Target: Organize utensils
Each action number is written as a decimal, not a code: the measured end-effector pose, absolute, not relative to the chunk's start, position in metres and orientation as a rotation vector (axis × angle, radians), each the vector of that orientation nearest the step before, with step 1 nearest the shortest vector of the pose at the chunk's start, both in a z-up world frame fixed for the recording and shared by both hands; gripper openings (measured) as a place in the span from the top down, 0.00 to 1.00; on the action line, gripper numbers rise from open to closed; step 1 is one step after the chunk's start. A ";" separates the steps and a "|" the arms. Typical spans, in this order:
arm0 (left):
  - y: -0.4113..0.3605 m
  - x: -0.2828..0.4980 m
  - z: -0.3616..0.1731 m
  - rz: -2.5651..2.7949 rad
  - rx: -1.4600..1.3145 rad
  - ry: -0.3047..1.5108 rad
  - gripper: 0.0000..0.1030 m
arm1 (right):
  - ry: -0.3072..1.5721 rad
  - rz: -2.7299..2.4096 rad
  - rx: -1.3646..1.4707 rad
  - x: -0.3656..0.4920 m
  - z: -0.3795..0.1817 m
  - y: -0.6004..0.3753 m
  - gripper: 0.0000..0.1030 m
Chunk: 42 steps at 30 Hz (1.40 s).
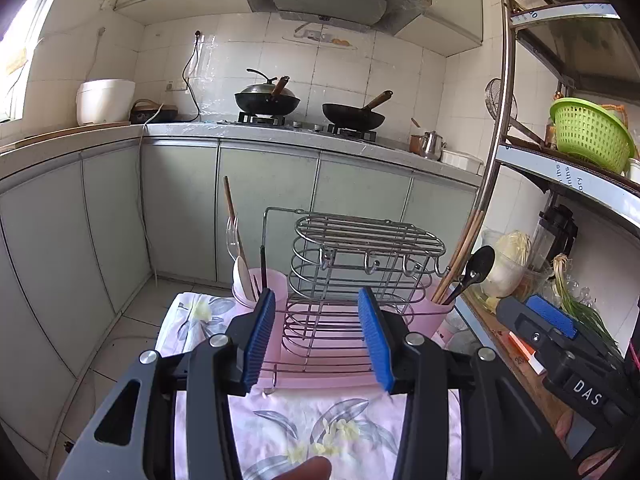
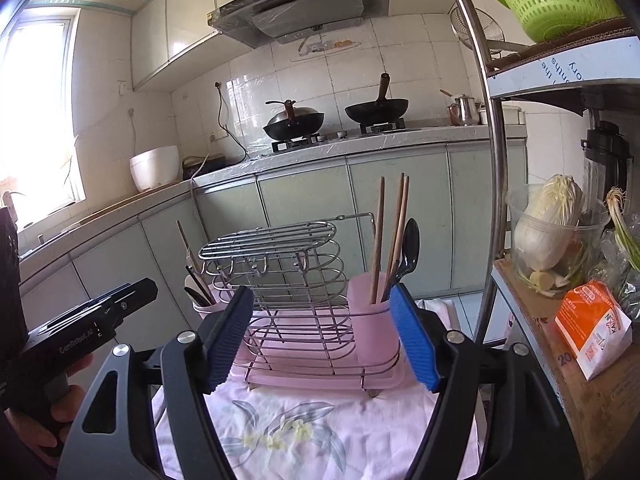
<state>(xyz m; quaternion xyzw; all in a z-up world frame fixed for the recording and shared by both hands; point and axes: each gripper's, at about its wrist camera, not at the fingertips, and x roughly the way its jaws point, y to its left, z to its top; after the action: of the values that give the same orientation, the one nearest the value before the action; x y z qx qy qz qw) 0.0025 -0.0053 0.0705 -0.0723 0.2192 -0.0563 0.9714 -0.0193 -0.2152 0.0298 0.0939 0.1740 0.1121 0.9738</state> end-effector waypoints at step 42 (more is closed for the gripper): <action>-0.012 -0.003 0.035 -0.095 -0.124 0.494 0.59 | 0.340 0.168 0.094 -0.034 0.009 -0.184 0.27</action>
<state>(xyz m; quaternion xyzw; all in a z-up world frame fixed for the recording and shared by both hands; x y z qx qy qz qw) -0.0034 -0.0119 0.0347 -0.0611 0.2440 -0.0468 0.9667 -0.0337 -0.1838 0.0094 0.0466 0.1691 0.0836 0.9809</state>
